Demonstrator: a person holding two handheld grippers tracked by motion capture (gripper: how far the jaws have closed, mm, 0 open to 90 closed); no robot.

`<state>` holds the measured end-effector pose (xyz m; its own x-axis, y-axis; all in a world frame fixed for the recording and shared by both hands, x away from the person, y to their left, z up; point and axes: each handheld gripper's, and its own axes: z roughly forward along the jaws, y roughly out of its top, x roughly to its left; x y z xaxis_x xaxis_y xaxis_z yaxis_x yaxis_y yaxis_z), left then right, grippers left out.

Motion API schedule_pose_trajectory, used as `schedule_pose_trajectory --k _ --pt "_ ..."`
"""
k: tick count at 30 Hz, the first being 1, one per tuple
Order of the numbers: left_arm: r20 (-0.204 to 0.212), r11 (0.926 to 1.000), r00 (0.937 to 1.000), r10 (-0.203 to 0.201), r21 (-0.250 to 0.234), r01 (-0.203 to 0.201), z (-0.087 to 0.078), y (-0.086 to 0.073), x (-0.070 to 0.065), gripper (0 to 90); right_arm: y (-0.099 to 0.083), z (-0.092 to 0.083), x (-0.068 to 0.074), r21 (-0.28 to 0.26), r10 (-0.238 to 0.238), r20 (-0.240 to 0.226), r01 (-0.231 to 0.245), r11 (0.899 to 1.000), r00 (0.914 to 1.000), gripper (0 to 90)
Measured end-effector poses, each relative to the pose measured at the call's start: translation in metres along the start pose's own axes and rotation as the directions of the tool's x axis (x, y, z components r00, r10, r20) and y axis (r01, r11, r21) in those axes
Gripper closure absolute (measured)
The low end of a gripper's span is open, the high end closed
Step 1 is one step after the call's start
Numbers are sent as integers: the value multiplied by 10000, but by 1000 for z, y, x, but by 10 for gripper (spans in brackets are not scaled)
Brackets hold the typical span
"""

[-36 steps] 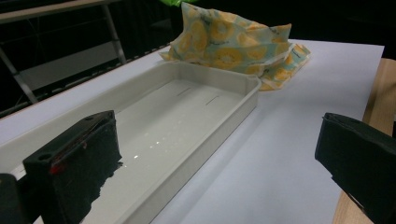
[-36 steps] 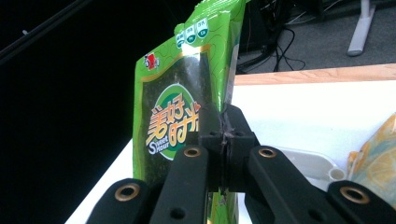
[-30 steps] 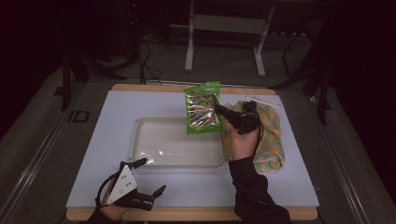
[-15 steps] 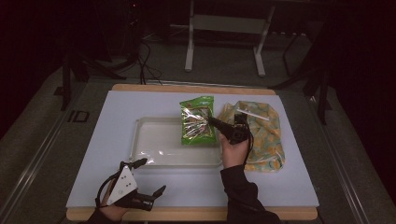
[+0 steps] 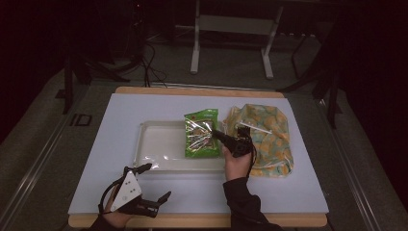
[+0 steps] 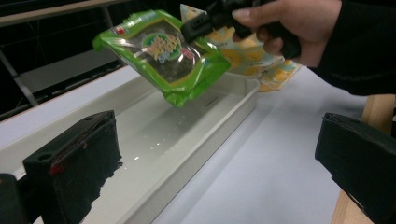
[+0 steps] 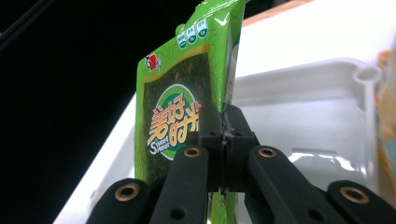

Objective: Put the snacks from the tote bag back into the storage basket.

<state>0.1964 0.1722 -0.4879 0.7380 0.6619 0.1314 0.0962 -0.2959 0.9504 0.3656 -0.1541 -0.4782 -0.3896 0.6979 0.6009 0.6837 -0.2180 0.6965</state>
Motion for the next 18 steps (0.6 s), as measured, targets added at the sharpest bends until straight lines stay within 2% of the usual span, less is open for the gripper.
schedule_pose_trajectory --k 2,9,10,18 --pt "37 10000 10000 32 -57 -32 0 1 0 4 -6 2 -6 14 299 22 -299 9996 9996 885" --pt "55 9999 9999 99 -52 -99 0 1 -1 4 -17 3 -11 -83 416 217 -414 9991 9989 884" --pt "62 9999 9999 109 -61 -109 -1 1 -2 4 -21 4 -14 -167 579 235 -575 9982 9980 884" --pt "86 9999 9999 139 -65 -138 0 2 -1 3 -32 11 -15 287 555 342 -565 9980 9979 884"
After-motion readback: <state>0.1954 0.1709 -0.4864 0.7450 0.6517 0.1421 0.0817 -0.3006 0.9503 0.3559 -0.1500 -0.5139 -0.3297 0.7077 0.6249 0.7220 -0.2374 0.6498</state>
